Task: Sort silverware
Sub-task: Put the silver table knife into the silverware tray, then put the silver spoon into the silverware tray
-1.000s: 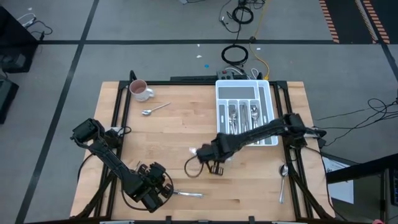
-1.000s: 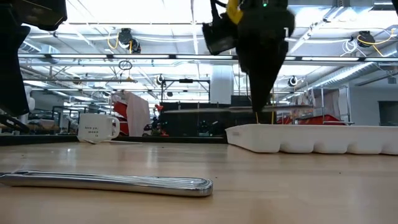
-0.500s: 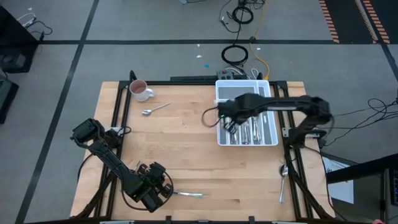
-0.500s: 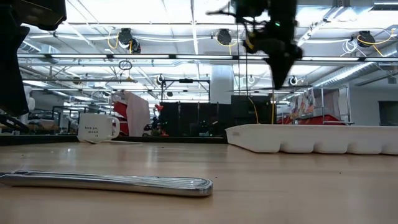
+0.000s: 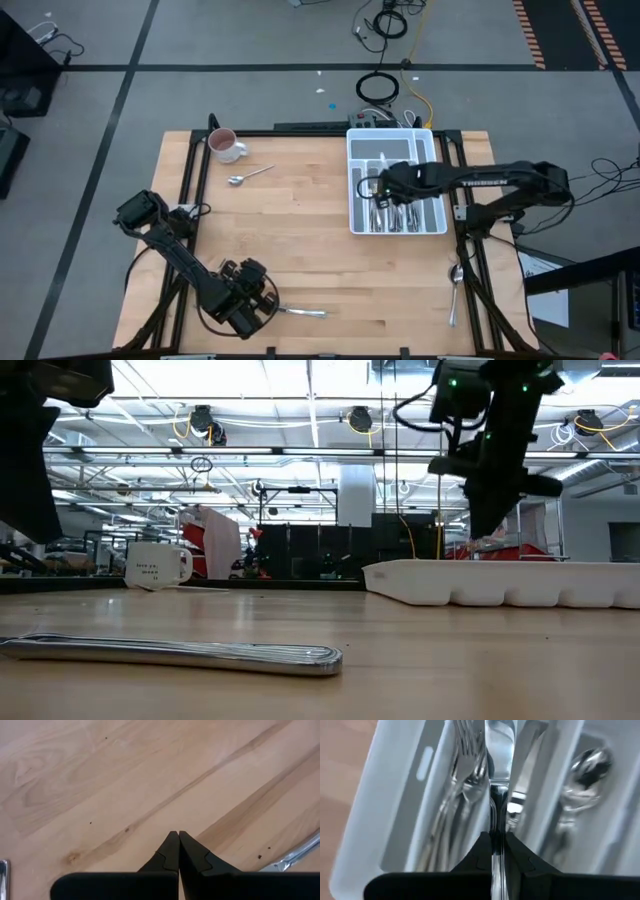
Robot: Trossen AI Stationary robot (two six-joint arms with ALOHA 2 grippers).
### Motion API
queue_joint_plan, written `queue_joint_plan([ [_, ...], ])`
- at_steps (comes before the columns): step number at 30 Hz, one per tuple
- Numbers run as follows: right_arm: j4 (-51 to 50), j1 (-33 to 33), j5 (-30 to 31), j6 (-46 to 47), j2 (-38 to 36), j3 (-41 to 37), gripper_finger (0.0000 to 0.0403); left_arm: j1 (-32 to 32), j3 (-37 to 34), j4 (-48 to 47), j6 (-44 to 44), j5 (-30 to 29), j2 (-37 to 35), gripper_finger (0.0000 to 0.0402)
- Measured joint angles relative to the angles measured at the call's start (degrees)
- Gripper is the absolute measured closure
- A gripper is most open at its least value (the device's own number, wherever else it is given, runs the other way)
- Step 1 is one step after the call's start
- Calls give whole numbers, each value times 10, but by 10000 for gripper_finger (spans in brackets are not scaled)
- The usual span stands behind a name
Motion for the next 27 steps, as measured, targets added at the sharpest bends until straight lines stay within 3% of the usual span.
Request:
queue_joint_plan([
  [7, 73, 1, 0, 89, 29, -52, 402, 3, 0, -4, 0, -1, 0, 401],
  [15, 77, 3, -3, 102, 63, -62, 390, 3, 0, -15, 0, -1, 0, 401],
  [20, 78, 5, -4, 84, 63, -62, 325, 3, 0, -25, -5, -7, 0, 396],
  [27, 98, 9, -15, 24, 60, -62, 218, 3, 0, -34, -3, 9, 0, 350],
])
